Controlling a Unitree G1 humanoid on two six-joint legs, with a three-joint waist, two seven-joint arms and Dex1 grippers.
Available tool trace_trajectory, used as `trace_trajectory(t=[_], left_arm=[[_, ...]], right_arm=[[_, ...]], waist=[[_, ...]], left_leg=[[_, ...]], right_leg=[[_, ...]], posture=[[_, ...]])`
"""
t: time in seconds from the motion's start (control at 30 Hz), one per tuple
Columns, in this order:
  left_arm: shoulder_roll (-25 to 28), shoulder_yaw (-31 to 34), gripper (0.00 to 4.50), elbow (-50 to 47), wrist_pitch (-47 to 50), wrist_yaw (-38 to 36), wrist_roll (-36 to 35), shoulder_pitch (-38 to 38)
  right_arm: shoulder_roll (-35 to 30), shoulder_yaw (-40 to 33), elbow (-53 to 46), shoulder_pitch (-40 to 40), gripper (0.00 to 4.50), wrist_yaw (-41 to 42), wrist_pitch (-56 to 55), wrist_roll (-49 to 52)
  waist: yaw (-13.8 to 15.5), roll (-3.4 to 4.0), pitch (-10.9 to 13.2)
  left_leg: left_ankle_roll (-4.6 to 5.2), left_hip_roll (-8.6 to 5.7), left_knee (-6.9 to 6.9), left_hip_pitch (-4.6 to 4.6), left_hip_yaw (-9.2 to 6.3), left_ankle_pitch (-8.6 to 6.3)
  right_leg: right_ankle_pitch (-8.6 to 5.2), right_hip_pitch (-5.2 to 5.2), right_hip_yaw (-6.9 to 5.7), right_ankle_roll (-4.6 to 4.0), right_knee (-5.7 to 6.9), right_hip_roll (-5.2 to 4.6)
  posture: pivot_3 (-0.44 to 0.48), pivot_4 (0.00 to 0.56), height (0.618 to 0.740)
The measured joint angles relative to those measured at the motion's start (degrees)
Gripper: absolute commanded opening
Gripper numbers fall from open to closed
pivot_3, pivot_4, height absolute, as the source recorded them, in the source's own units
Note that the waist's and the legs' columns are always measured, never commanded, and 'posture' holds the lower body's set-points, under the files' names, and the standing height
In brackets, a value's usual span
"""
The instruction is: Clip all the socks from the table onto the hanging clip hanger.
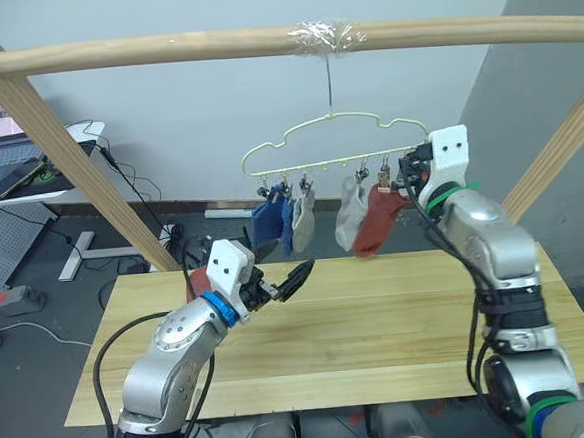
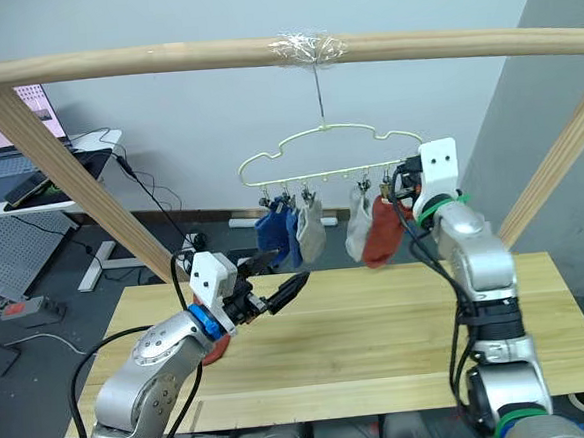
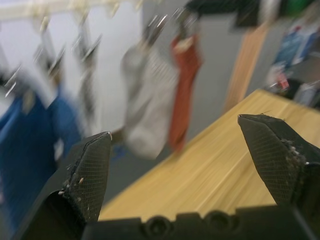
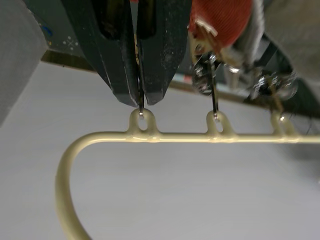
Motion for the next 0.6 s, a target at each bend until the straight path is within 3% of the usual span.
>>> trace_trajectory(t=[0.17,0.33,0.6], left_arm=[[-0.1,2.3,4.50,9.1,-5.2,2.0,4.5,-0.1],[2.7,4.6,4.50,25.7,-13.6,3.6,11.8,-1.6],[2.9,5.2,4.50,55.3,-22.1,6.4,18.2,-14.9]], right_arm=[[-5.5,2.6,-3.2,-1.3,0.02,8.1,11.5,4.5],[-8.0,2.7,-6.3,-2.9,0.02,11.3,20.1,8.1],[-8.3,1.1,-9.5,-3.5,0.02,12.0,27.8,11.8]], waist=[[-0.1,0.00,0.0],[-0.1,-0.03,0.0],[-0.1,-0.10,0.1]], left_leg=[[0.00,0.01,-0.03,0.00,0.00,0.00],[0.00,0.00,-0.01,-0.02,0.00,0.00],[0.00,-0.05,0.01,-0.21,-0.06,0.00]], right_leg=[[0.00,-0.01,-0.01,-0.01,-0.03,0.00],[-0.03,-0.02,-0.02,0.05,-0.04,-0.01],[0.03,-0.14,-0.08,0.06,-0.04,-0.04]], posture=[[-0.082,0.139,0.740],[-0.091,0.139,0.740],[-0.113,0.146,0.740]])
